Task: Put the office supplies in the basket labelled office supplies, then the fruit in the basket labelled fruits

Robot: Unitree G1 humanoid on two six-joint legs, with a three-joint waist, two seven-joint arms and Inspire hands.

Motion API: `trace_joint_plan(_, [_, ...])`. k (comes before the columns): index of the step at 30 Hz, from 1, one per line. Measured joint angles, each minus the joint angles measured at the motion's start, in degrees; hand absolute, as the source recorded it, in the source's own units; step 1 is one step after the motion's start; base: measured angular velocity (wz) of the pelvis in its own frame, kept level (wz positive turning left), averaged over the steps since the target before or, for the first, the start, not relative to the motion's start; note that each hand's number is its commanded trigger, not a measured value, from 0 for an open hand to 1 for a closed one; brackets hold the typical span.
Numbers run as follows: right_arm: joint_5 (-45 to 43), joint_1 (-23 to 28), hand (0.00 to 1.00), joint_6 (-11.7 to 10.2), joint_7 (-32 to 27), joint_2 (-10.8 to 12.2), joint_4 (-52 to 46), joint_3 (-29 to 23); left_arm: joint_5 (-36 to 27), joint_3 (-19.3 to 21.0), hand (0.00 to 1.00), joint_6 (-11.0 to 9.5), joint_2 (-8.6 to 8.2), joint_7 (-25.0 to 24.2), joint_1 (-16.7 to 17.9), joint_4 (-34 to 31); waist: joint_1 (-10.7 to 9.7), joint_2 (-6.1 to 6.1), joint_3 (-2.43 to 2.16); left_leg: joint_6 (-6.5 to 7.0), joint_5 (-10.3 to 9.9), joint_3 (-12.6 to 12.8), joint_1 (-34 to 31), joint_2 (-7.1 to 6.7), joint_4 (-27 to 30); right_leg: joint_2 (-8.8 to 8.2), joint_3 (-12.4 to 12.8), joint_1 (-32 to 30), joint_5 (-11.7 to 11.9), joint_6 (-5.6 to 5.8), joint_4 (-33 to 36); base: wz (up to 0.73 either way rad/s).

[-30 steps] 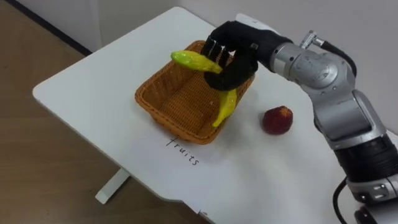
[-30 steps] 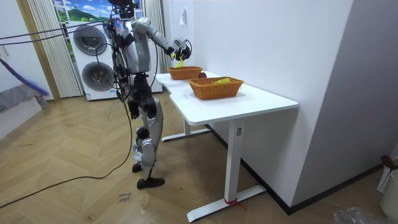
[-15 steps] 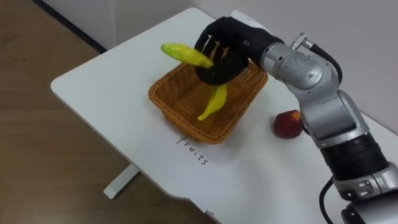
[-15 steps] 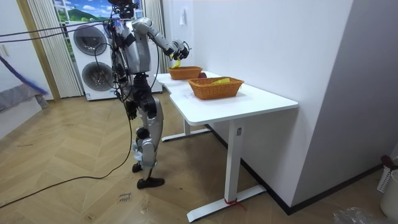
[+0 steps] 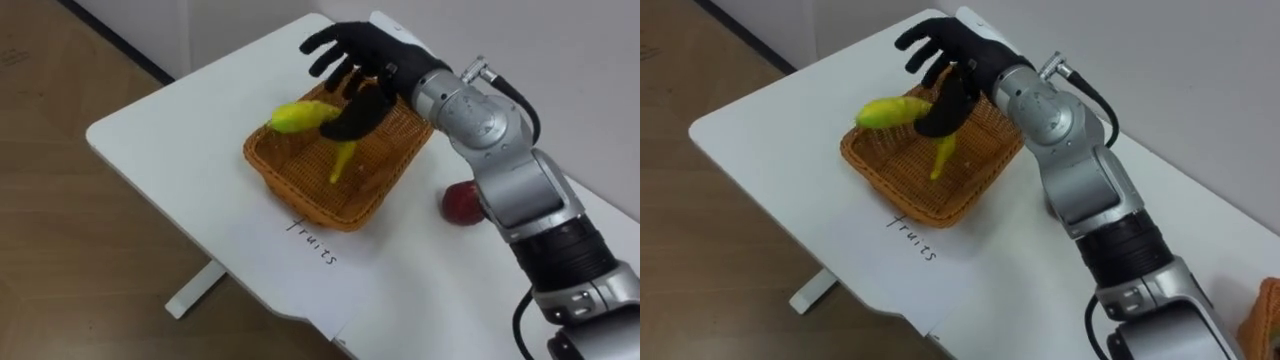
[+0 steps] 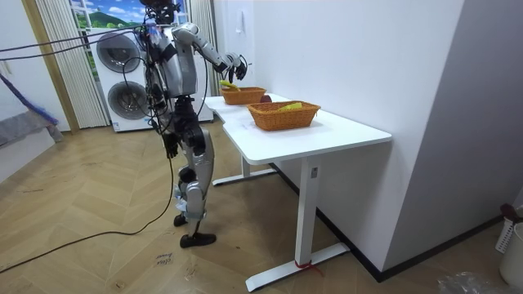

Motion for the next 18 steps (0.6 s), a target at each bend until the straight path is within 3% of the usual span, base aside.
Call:
trace_joint_plan(11, [-0.07, 0.00, 0.00, -0.15, -1.53, -0.44, 0.54, -0.01, 0.13, -0.29, 0.00, -0.04, 0.11, -0.17, -0.06, -0.06, -0.86, -0.11, -0.07, 0.00, 0.00, 0.03, 0.06, -0.03, 0.16, -0.07, -0.13, -0.03, 0.00, 0.00, 0.00, 0.00])
trace_joint_plan(18, [-1.01, -0.03, 0.00, -0.90, -1.94, -2.66, 0.51, -0.01, 0.78, -0.41, 0.00, -0.10, 0.05, -0.17, -0.27, -0.15, -2.84, 0.01, 0.00, 0.01, 0.01, 0.23, 0.10, -0.05, 0.15, 0.01, 1.31, -0.08, 0.00, 0.00, -0.02, -0.02])
